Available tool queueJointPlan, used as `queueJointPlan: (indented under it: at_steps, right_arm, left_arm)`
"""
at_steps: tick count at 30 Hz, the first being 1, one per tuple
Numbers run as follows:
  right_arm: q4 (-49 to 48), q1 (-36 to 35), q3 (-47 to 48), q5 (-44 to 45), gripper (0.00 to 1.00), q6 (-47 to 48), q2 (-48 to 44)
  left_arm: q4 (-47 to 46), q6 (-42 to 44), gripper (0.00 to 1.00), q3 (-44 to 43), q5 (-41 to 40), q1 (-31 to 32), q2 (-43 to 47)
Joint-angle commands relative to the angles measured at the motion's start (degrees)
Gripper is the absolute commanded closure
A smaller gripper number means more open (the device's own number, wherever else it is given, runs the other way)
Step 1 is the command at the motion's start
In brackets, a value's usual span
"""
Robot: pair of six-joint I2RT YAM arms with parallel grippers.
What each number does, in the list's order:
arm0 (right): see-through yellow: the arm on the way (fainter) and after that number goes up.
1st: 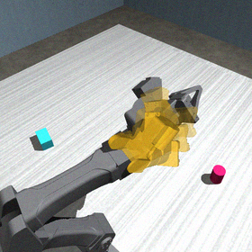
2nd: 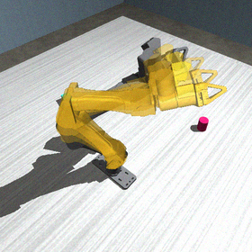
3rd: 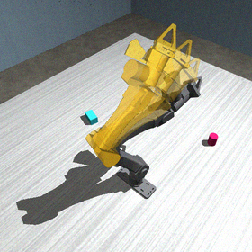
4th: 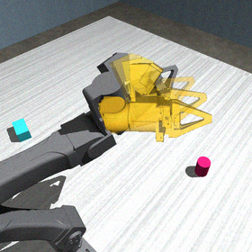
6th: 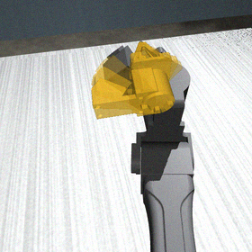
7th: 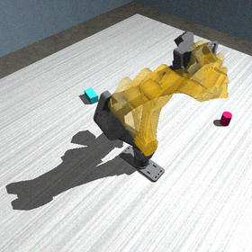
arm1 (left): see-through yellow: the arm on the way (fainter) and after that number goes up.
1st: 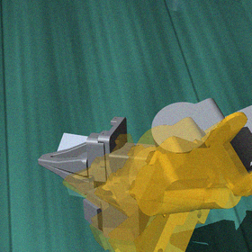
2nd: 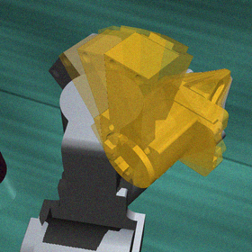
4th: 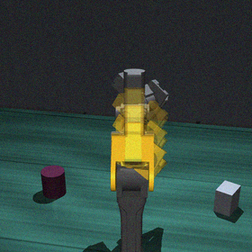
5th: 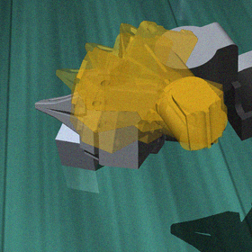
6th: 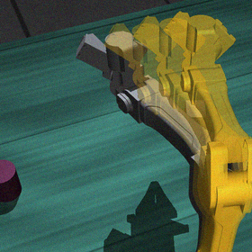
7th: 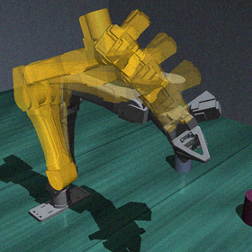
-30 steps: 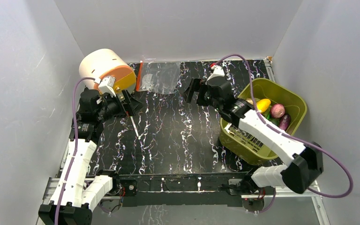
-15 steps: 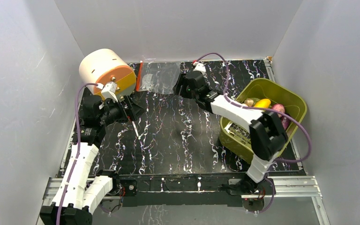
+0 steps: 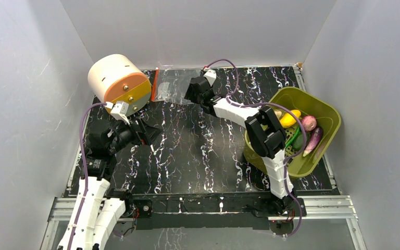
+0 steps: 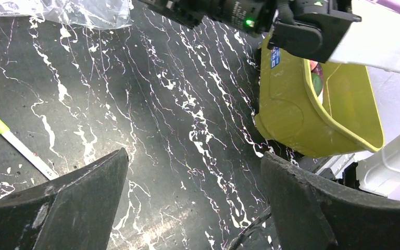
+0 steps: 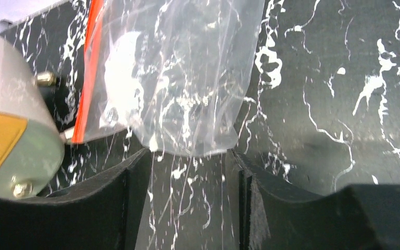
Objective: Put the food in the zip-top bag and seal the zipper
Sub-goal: Move the zipper food storage bag to the center of the board.
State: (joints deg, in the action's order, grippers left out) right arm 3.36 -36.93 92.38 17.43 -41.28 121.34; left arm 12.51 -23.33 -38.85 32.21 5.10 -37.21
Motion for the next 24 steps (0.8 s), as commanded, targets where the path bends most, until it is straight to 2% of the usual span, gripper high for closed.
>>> queueJointPlan:
  at_steps: [1, 4, 11, 15, 18, 21, 24]
  right_arm:
    - [-1.3, 0.5, 7.9, 6.4, 0.46, -1.4, 4.3]
    - [3.0, 1.2, 12.5, 8.0, 0.45, -3.4, 8.4]
    - [2.3, 2.0, 14.0, 5.5, 0.41, -6.5, 12.8]
    - [3.5, 2.5, 16.7, 4.2, 0.43, -6.7, 15.5]
    - [3.8, 2.6, 17.7, 3.0, 0.50, -6.0, 16.6]
    - [3.6, 2.6, 17.2, 1.3, 0.67, -5.6, 17.2]
    - [3.1, 2.7, 15.9, 1.6, 0.80, -5.1, 16.5]
  left_arm:
    - [-1.1, 0.7, 0.02, 0.1, 1.6, 0.2, 0.0]
    - [-0.8, 0.9, 0.02, -0.2, 1.7, 0.3, 0.2]
    - [-1.5, 0.9, 0.02, 0.3, 2.8, 0.3, 1.6]
    - [-1.1, 1.0, 0.02, 0.1, 2.6, 0.3, 1.6]
    - [-0.8, 1.1, 0.02, 0.0, 2.1, 0.4, 2.2]
    - [-0.8, 1.3, 0.02, 0.0, 1.7, 0.3, 3.5]
    - [-0.9, 1.4, 0.02, 0.3, 1.4, 0.3, 4.2]
